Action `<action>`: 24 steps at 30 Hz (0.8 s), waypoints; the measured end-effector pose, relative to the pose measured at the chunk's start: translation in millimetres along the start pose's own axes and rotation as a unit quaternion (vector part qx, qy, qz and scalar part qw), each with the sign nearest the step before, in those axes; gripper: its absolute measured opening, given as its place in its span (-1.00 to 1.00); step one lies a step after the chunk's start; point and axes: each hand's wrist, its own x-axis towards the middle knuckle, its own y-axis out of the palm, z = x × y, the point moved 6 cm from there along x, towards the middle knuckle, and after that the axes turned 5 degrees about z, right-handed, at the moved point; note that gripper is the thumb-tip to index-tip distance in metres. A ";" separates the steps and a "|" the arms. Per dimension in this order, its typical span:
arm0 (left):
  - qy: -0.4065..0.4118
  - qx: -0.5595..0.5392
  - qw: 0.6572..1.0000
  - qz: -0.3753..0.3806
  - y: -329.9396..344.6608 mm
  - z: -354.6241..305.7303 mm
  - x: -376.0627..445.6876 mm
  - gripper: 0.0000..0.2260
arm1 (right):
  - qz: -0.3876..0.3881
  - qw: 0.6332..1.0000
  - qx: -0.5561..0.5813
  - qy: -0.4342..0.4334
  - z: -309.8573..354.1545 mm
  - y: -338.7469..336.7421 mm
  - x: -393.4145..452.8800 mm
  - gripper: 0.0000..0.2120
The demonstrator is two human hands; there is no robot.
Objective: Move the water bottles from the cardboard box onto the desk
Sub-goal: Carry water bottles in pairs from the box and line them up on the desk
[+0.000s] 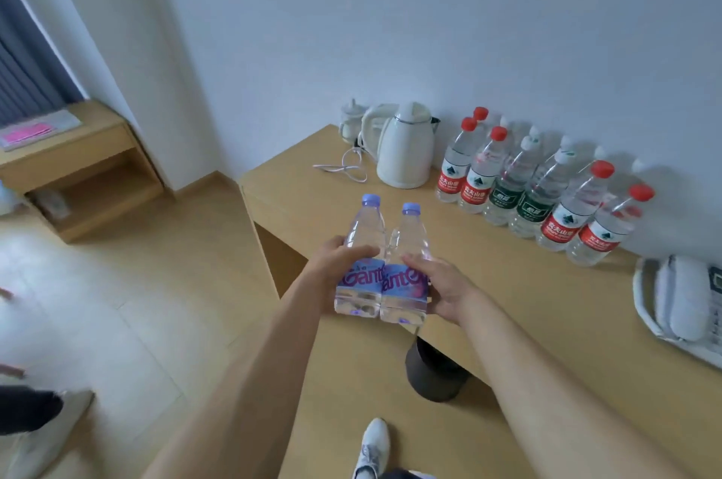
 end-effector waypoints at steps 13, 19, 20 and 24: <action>0.014 0.092 0.994 0.065 47.5 -70.7 157.1 -0.55 | -0.097 0.990 0.099 -0.033 54.1 -78.2 89.9 -0.43; 0.033 0.117 0.977 0.178 103.0 -78.0 200.3 -0.45 | -0.201 0.969 0.118 -0.076 59.5 -124.1 79.2 -0.65; 0.036 0.121 0.973 0.191 107.9 -77.9 205.2 -0.44 | -0.210 0.967 0.114 -0.083 60.0 -127.8 77.4 -0.62; 0.052 0.157 0.954 0.249 123.7 -85.8 228.0 -0.39 | -0.246 0.955 0.117 -0.114 66.0 -140.2 73.1 -0.53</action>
